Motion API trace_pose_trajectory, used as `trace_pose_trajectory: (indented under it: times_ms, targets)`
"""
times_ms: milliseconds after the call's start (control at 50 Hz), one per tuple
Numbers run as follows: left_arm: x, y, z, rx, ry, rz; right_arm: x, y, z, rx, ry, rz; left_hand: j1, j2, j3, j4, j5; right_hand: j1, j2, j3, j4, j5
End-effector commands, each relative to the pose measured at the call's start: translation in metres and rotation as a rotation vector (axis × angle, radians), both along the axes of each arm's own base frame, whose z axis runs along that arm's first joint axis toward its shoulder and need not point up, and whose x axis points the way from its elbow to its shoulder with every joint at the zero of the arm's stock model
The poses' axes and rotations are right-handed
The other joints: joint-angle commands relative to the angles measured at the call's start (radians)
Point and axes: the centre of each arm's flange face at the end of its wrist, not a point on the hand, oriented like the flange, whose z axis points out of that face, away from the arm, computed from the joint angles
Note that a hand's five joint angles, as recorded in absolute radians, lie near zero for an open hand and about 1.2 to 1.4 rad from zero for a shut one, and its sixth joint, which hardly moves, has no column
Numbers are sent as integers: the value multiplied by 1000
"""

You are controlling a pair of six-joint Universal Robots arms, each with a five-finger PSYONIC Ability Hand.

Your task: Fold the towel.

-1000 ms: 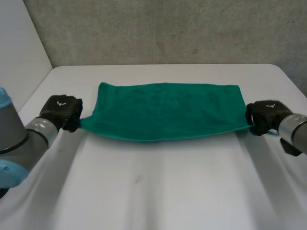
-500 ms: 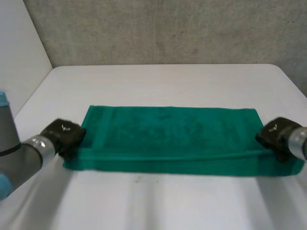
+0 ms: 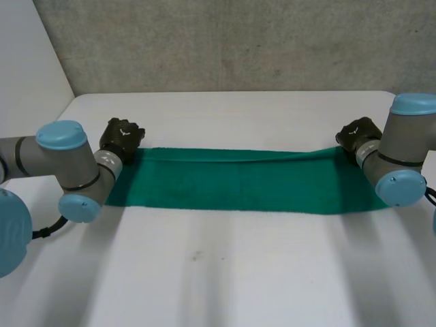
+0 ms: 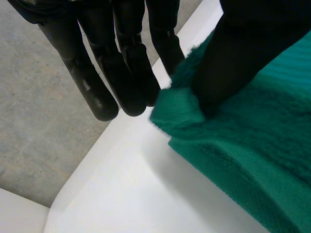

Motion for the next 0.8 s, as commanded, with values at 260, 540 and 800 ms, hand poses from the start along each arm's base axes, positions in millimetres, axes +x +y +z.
trace_pose_trajectory:
  times_ms: [260, 540, 800]
  targets:
    - [-11, 28, 67, -249, 81, -67, -3, 37, 58, 40, -324, -35, -959, -1028, -1021, -1020, -954, -724, -893, -914, -920, -908]
    - [2, 68, 79, -176, 132, -64, -43, 72, 25, 240, -342, -69, -959, -1028, -1021, -1020, -954, -724, -893, -914, -920, -908]
    - [5, 78, 63, -114, 130, -59, -96, 41, -6, 246, -317, -248, -959, -1028, -1021, -1020, -954, 497, 329, 308, 302, 313]
